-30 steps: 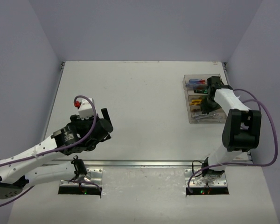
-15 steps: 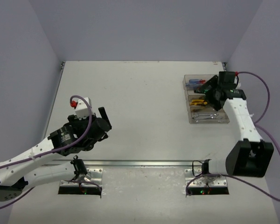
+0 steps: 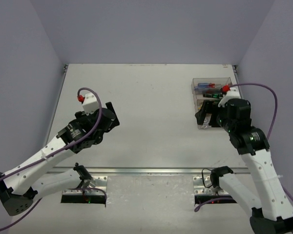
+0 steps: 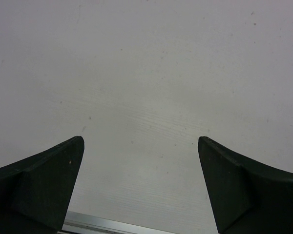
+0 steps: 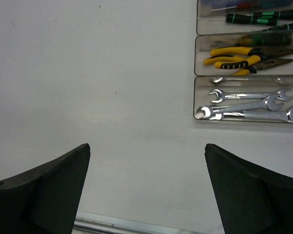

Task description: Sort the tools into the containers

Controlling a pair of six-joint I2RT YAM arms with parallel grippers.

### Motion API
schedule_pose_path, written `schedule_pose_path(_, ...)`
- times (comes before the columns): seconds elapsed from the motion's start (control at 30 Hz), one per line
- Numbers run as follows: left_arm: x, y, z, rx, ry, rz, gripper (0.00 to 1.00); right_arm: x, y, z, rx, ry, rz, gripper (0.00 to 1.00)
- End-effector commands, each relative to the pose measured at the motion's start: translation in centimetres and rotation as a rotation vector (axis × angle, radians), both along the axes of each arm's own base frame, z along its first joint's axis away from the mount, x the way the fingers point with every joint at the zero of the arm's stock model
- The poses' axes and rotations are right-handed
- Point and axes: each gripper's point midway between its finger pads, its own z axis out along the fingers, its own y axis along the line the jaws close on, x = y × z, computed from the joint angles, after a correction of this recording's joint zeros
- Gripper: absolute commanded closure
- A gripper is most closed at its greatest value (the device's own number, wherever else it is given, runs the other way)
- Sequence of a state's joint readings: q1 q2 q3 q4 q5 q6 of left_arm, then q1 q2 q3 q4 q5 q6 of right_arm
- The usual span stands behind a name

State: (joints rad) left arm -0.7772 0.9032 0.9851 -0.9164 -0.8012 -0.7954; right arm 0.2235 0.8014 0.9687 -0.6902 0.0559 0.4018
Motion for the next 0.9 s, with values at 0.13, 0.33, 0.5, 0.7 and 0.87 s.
schedule_pose_path(0.13,-0.4,1.4,5.9,-0.054,-0.213,-0.063,0.0,-6.1,-2.8,1.9,-0.139,-0.032,0.017,0.01)
schedule_pose_path(0.33,-1.2,2.9,4.2,0.002,-0.226,-0.063,0.0,-7.2,-4.0,1.0,-0.154,-0.03,-0.033,0.01)
schedule_pose_path(0.5,-1.0,3.3,2.8,0.027,-0.2,-0.023,0.0,-7.2,-4.4,-0.1,-0.158,-0.079,-0.05,0.01)
schedule_pose_path(0.7,-1.3,4.3,4.2,-0.001,-0.262,0.015,0.0,-7.5,-4.3,0.7,-0.149,-0.144,-0.037,0.01)
schedule_pose_path(0.87,-1.7,4.9,4.4,-0.022,-0.289,0.027,0.0,-7.4,-3.8,0.6,-0.121,-0.14,-0.027,0.01)
